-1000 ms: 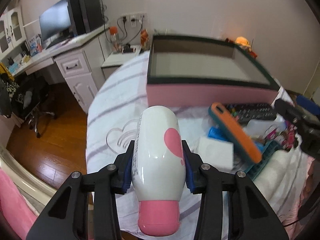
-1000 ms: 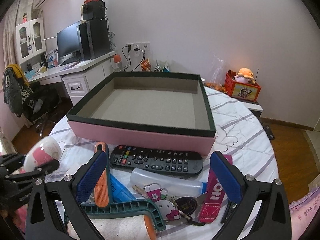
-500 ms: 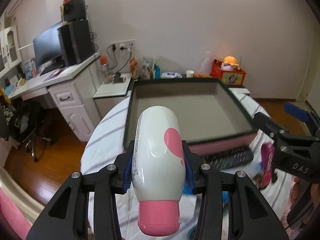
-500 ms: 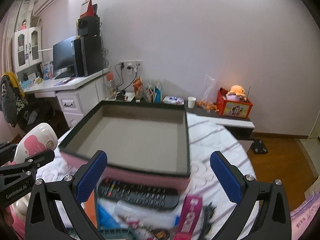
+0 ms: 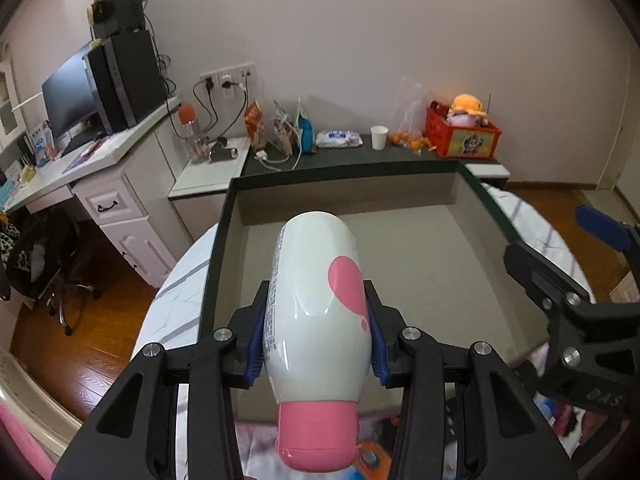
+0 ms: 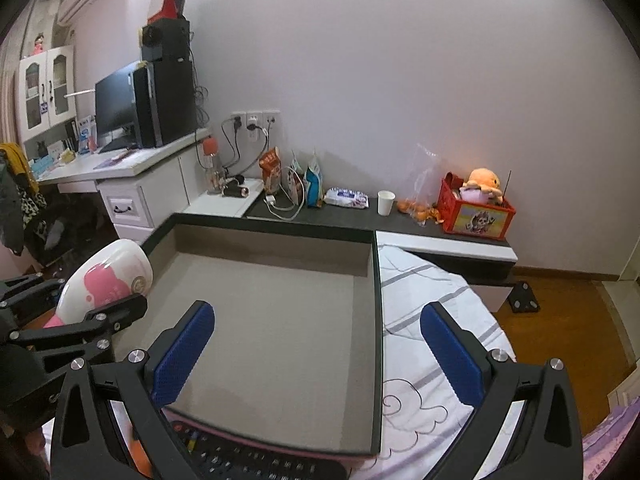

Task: Organize rigid objects
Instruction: 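Carry the white-and-pink bottle with the left gripper over the pink box, then lower the bottle into the box, open the left gripper and withdraw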

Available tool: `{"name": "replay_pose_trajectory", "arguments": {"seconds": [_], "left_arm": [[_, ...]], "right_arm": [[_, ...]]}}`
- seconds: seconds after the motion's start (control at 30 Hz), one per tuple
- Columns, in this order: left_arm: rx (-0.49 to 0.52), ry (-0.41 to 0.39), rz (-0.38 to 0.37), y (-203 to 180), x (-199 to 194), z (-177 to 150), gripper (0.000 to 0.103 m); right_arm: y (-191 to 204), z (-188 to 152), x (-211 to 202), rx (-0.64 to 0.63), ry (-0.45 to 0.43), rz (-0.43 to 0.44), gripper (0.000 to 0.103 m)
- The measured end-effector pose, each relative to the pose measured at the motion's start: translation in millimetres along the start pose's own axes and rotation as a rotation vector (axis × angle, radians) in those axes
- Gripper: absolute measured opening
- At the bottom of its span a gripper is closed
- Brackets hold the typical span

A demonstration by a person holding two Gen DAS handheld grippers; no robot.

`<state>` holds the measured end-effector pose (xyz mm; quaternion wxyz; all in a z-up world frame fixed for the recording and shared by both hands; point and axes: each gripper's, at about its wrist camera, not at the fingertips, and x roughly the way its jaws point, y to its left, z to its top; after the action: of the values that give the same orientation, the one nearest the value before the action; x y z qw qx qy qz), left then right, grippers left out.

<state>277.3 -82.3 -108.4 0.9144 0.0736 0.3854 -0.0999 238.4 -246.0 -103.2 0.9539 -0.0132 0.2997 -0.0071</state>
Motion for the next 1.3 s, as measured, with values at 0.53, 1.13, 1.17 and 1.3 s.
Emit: {"name": "replay_pose_trajectory", "arguments": {"seconds": [0.53,1.13,1.17,1.3], "left_arm": [[0.021,0.136,0.022,-8.7,68.3,-1.2,0.045],[-0.034,-0.162,0.160,20.5,-104.8,-22.5,0.103],[-0.038,-0.174,0.166,20.3,-114.9,-25.3,0.103],[-0.039,-0.236,0.178,16.8,-158.7,-43.5,0.103]], "right_arm": [[-3.5,-5.9,31.3,0.007,0.066,0.011,0.103],[1.1,-4.0,-81.6,0.030,-0.083,0.034,0.103],[2.3,-5.5,-93.4,0.029,-0.099,0.033,0.103],[3.1,-11.5,-129.7,0.028,-0.141,0.024,0.103]]}}
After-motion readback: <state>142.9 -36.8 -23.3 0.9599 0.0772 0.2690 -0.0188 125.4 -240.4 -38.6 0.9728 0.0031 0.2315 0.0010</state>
